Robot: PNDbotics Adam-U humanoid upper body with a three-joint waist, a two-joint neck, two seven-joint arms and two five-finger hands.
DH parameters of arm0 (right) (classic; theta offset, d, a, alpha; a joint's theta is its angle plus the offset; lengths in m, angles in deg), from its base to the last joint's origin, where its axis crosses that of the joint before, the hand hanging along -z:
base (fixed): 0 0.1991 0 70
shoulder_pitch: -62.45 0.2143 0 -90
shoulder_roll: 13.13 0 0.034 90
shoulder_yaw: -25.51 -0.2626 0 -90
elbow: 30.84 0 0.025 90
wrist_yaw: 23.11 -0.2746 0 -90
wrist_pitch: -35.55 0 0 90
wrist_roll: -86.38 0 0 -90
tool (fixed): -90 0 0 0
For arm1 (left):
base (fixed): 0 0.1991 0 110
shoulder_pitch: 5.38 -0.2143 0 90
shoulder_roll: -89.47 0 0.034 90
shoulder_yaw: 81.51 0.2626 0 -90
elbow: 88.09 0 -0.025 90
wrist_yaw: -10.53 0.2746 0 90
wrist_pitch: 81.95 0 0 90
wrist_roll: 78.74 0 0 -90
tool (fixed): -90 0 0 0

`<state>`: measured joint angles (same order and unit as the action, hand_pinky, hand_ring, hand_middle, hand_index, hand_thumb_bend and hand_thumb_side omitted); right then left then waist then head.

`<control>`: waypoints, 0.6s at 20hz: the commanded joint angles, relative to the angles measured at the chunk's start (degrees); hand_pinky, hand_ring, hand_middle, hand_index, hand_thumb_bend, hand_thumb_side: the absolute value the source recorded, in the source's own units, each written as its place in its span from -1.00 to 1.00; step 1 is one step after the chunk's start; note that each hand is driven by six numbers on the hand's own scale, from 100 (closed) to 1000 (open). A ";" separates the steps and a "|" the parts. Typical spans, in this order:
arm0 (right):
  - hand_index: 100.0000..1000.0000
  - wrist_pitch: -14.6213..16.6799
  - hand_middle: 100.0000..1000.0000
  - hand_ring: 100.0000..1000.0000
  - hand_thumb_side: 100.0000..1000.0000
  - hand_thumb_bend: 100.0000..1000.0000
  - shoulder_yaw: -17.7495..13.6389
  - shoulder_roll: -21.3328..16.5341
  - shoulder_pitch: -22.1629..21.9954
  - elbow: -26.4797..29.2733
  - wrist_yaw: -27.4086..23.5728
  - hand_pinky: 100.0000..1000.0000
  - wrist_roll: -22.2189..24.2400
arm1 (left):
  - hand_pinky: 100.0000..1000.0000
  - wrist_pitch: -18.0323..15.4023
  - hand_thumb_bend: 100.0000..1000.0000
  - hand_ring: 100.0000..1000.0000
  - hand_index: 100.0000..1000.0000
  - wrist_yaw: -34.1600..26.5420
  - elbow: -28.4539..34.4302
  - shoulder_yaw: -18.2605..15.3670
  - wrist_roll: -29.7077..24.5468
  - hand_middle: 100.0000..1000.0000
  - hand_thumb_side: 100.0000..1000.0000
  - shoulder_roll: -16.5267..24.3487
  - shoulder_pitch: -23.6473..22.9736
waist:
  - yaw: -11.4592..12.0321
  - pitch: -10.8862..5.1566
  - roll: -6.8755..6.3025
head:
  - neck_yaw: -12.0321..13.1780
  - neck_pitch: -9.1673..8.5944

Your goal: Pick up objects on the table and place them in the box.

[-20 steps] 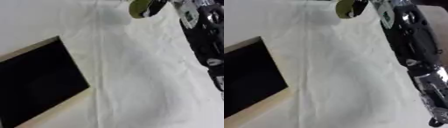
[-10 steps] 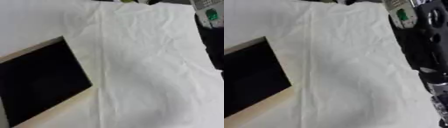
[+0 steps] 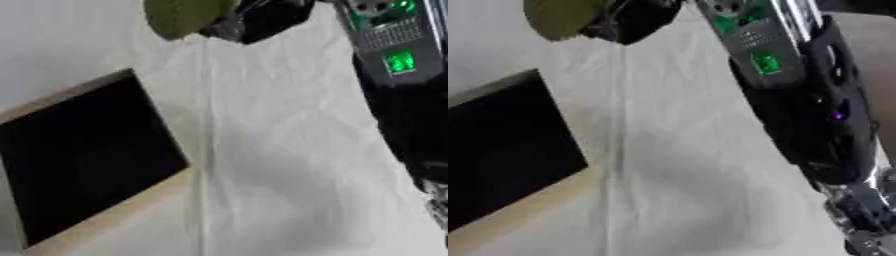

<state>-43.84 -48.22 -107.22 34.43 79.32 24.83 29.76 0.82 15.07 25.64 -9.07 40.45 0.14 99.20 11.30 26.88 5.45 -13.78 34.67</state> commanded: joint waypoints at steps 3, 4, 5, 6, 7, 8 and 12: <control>0.00 0.85 -0.18 -0.04 -1.00 -0.52 1.85 6.91 -0.38 1.35 3.38 0.26 -0.29 | -0.09 -0.04 -0.30 0.13 0.37 0.02 0.86 -0.97 0.63 0.24 -0.01 0.84 0.10 | -0.02 -2.05 -0.10 | 1.09 0.36; 0.00 1.07 -0.18 -0.04 -1.00 -0.52 2.32 7.97 -0.82 1.28 4.08 0.26 -0.45 | -0.09 -0.02 -0.30 0.13 0.37 0.02 0.86 -1.02 0.72 0.24 -0.01 0.80 0.09 | 0.01 -2.11 -0.05 | 1.16 0.37; 0.00 1.26 -0.18 -0.04 -1.00 -0.52 2.78 9.00 -1.35 1.14 4.84 0.26 -0.62 | -0.09 0.00 -0.31 0.13 0.37 0.01 0.86 -1.03 0.77 0.24 -0.01 0.76 0.09 | 0.08 -2.15 0.01 | 1.12 0.43; 0.00 1.40 -0.18 -0.04 -1.00 -0.53 3.15 9.95 -1.89 0.98 5.99 0.26 -0.89 | -0.09 0.01 -0.31 0.13 0.37 0.02 0.86 -1.04 0.79 0.24 -0.01 0.73 0.05 | 0.14 -2.20 0.05 | 1.07 0.51; 0.00 1.44 -0.18 -0.04 -1.00 -0.55 3.49 10.95 -2.46 0.73 7.30 0.25 -1.32 | -0.09 0.02 -0.31 0.13 0.37 0.03 0.86 -1.07 0.83 0.24 -0.01 0.71 -0.01 | 0.19 -2.24 0.10 | 1.02 0.59; 0.00 1.36 -0.18 -0.05 -1.00 -0.56 3.80 11.89 -2.97 0.40 8.64 0.25 -1.93 | -0.09 0.03 -0.31 0.13 0.37 0.04 0.86 -1.11 0.87 0.24 -0.01 0.68 -0.06 | 0.21 -2.28 0.13 | 0.98 0.65; 0.04 0.12 -0.15 -0.04 -1.00 -0.59 5.34 15.89 -4.78 -2.77 14.68 0.24 -4.63 | -0.09 0.05 -0.30 0.13 0.37 -0.03 0.86 -1.01 0.79 0.24 -0.01 0.52 0.10 | 0.42 -2.35 0.17 | 0.79 0.88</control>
<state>-43.41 -43.10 -92.41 28.93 76.90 37.51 26.07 0.94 15.07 25.64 -9.57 41.09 -0.14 99.09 11.61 26.07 6.13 -12.87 35.21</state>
